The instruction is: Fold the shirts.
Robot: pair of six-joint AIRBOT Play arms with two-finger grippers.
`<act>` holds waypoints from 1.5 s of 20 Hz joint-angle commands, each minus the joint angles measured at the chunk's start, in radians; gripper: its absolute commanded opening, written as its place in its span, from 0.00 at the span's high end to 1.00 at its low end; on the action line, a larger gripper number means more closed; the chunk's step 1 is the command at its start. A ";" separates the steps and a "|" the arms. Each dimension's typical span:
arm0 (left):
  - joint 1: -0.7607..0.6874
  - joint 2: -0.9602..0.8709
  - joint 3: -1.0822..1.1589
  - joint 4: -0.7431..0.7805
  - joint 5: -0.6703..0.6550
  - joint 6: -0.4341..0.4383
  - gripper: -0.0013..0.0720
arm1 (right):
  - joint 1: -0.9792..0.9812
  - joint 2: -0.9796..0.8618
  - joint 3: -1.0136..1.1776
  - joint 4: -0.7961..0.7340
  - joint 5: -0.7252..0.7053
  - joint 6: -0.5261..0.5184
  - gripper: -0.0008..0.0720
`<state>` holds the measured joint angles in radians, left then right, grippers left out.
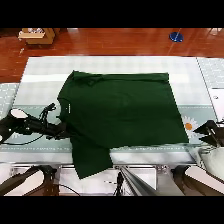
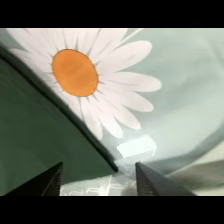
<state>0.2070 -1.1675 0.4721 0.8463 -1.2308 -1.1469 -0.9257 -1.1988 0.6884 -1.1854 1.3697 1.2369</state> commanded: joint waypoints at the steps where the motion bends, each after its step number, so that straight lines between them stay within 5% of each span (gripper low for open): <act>1: 0.000 0.002 0.002 -0.003 0.020 0.010 0.95 | -0.005 -0.001 -0.067 0.093 -0.082 -0.010 0.27; 10: 0.000 0.002 0.002 -0.003 0.020 0.037 0.95 | 0.283 -0.054 -0.129 0.055 -0.192 0.091 0.29; 14: 0.000 0.002 0.002 -0.003 0.020 0.041 0.95 | 0.375 -0.074 -0.119 0.063 -0.165 0.092 0.96; 22: 0.000 0.189 0.304 -0.240 -0.092 0.185 0.95 | 0.375 0.255 0.254 0.289 0.070 -0.044 0.95; 25: 0.000 0.354 0.568 -0.253 -0.026 0.185 0.95 | 0.375 0.416 0.455 0.336 -0.024 -0.046 0.95; 30: 0.000 0.520 1.042 -0.214 0.293 0.185 0.95 | 0.375 0.542 0.826 0.421 -0.336 -0.027 0.96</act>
<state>0.2070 -0.7357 1.2716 0.6128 -1.1149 -0.9668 -0.5510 -0.7296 1.3098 -0.8108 1.2034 1.1999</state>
